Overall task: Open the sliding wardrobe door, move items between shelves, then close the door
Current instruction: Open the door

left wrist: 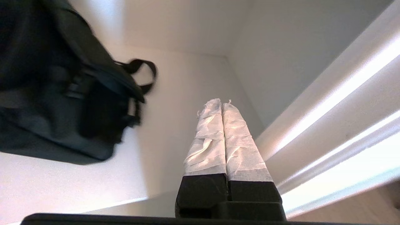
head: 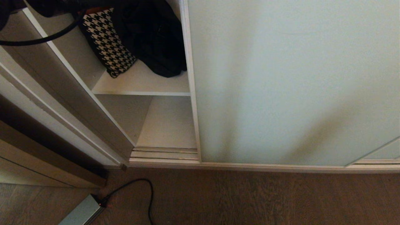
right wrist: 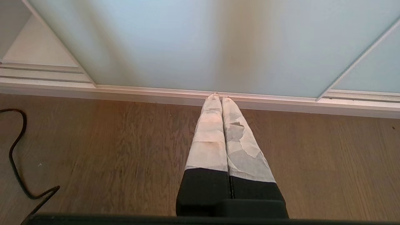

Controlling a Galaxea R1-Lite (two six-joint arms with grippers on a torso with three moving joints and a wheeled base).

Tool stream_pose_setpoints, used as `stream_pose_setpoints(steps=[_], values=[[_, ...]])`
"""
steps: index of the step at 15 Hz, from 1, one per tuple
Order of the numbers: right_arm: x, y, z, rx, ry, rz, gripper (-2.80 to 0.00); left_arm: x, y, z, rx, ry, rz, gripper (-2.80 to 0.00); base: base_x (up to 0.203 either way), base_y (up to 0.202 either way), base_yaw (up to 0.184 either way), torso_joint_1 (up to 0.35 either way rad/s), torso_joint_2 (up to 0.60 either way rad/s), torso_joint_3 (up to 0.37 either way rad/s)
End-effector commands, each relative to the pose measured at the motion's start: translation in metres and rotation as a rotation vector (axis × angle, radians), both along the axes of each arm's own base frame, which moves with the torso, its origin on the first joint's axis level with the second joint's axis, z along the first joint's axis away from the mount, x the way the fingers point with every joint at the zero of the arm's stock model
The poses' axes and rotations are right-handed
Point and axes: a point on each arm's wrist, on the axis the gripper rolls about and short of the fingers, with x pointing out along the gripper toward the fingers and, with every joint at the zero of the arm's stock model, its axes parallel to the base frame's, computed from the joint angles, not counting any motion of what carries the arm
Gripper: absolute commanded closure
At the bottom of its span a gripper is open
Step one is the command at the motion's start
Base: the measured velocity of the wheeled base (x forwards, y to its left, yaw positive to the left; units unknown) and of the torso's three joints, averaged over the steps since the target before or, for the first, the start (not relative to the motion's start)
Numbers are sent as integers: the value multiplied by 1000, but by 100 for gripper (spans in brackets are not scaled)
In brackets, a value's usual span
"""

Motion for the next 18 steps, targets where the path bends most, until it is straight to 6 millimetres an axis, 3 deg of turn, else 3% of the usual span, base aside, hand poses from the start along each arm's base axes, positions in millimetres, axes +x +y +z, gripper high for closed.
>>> stream_pose_setpoints(steps=[1,9,16,18], values=[[0,0,0,0,-2,0,0,1,-13,-5,8,14,-34,0,0,0,0,0,0,0],[0,0,0,1,-2,0,0,-1,-62,-23,17,24,-128,0,0,0,0,0,0,0],[0,0,0,1,-2,0,0,-26,-104,-34,42,34,-260,0,0,0,0,0,0,0],[0,0,0,1,-2,0,0,-26,-104,-33,28,41,-213,0,0,0,0,0,0,0]])
